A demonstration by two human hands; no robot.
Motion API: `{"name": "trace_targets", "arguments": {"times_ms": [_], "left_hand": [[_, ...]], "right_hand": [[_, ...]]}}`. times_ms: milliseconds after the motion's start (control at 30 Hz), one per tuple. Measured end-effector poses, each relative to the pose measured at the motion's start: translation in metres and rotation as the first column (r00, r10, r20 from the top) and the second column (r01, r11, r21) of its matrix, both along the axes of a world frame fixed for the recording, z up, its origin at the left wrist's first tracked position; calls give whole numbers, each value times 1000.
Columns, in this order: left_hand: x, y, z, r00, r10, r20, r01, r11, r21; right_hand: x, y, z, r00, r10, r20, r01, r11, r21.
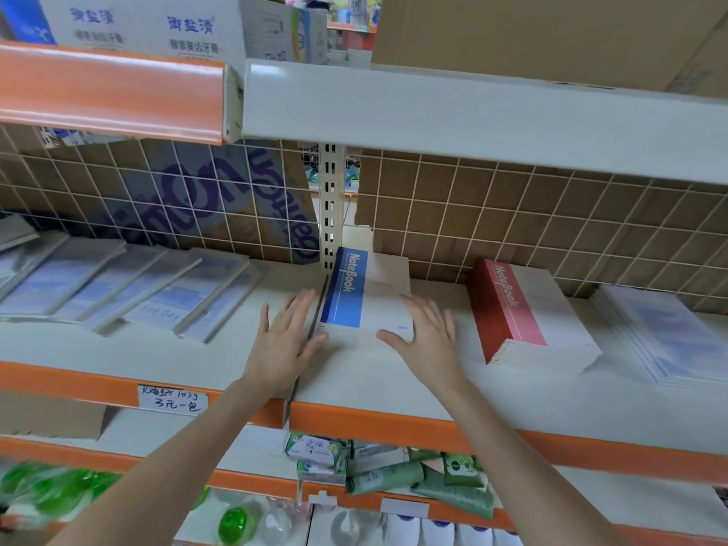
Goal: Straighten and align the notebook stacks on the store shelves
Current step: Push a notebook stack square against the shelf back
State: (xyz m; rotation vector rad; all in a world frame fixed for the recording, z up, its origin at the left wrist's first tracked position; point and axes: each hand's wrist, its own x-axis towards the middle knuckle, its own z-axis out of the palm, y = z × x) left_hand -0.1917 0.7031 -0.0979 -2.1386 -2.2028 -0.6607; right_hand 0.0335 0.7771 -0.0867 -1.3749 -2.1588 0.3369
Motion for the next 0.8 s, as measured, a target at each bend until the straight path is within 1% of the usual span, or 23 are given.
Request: {"name": "trace_targets", "arguments": {"times_ms": [67, 167, 233, 300, 367, 500, 667, 800], "left_hand": [[-5, -11, -2, 998, 63, -6, -64, 998, -19], [-19, -36, -3, 986, 153, -60, -155, 987, -35], [-32, -58, -3, 972, 214, -95, -219, 975, -44], [-47, -82, -3, 952, 291, -93, -297, 953, -57], [-65, -105, 0, 924, 368, -101, -376, 924, -77], [-114, -148, 8, 870, 478, -123, -488, 870, -66], [-194, -199, 18, 803, 561, -200, -580, 813, -52], [-271, -233, 17, 764, 605, -224, -629, 777, -44]], "right_hand": [[-13, -7, 3, 998, 56, 10, -56, 997, 47], [-39, -17, 5, 986, 158, 58, -163, 983, 83], [-61, -26, 5, 964, 245, 99, -252, 966, 64], [-85, -38, 4, 934, 328, 141, -338, 940, 53], [-112, -52, 3, 904, 394, 163, -405, 914, 37], [-171, -83, 3, 834, 505, 222, -522, 853, 19], [-255, -115, 9, 789, 575, 216, -595, 803, 34], [-337, -139, 10, 796, 572, 198, -589, 808, 33]]}}
